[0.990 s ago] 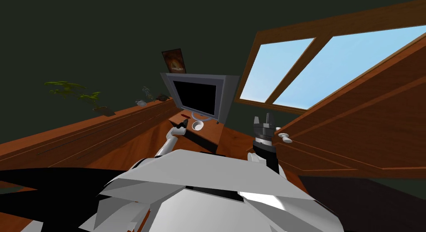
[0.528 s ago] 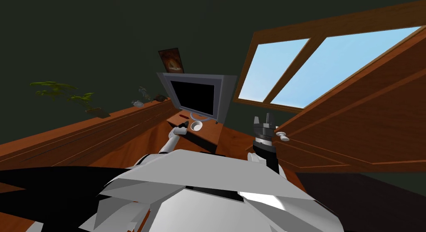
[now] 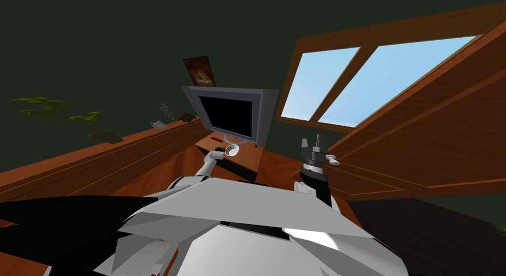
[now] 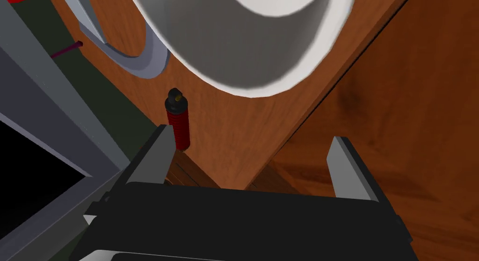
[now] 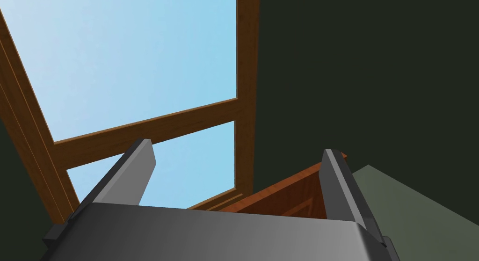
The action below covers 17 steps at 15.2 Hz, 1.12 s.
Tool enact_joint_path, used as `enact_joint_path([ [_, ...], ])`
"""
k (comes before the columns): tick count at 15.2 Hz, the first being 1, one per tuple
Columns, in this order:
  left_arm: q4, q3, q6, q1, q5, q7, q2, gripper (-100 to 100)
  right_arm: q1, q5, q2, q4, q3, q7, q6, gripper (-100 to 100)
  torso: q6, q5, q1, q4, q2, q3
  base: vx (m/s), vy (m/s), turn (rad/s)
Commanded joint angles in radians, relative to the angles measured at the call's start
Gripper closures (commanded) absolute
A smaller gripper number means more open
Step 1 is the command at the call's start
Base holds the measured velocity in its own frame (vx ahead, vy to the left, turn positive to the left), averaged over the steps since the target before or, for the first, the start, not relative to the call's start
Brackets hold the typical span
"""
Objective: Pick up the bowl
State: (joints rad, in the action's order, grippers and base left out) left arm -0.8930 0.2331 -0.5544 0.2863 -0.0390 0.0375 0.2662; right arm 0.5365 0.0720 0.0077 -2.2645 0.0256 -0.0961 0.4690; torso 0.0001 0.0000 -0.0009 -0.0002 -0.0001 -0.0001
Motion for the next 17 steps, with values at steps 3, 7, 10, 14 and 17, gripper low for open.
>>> enact_joint_path([
  [3, 0.075, 0.012, -0.081, 0.044, -0.006, 0.001, -0.017, -100, 0.0, 0.0, 0.0, 0.0, 0.0, 0.0, 0.0, 0, 0.0, 0.0, 0.0, 0.0, 0.0, 0.0, 0.002, -0.006, -0.059],
  [7, 0.105, 0.016, -0.1, 0.058, -0.008, 0.001, -0.022, -100, 0.0, 0.0, 0.0, 0.0, 0.0, 0.0, 0.0, 0, 0.0, 0.0, 0.0, 0.0, 0.0, 0.0, 0.001, 0.001, -0.031],
  [10, 0.167, 0.024, -0.142, 0.091, -0.012, 0.001, -0.033, -100, 0.0, 0.0, 0.0, 0.0, 0.0, 0.0, 0.0, 0, 0.0, 0.0, 0.0, 0.0, 0.0, 0.0, 0.001, -0.001, -0.034],
  [14, 0.211, 0.024, -0.113, 0.09, -0.014, -0.012, -0.033, -100, 0.0, 0.0, 0.0, 0.0, 0.0, 0.0, 0.0, 0, 0.0, 0.0, 0.001, 0.0, 0.0, 0.0, 0.001, 0.011, -0.043],
  [17, 0.239, 0.023, -0.072, 0.072, -0.015, -0.026, -0.03, -100, 0.0, 0.0, 0.0, 0.0, 0.0, 0.0, 0.0, 0, 0.0, 0.0, 0.003, 0.0, 0.0, 0.0, 0.003, 0.035, -0.102],
])
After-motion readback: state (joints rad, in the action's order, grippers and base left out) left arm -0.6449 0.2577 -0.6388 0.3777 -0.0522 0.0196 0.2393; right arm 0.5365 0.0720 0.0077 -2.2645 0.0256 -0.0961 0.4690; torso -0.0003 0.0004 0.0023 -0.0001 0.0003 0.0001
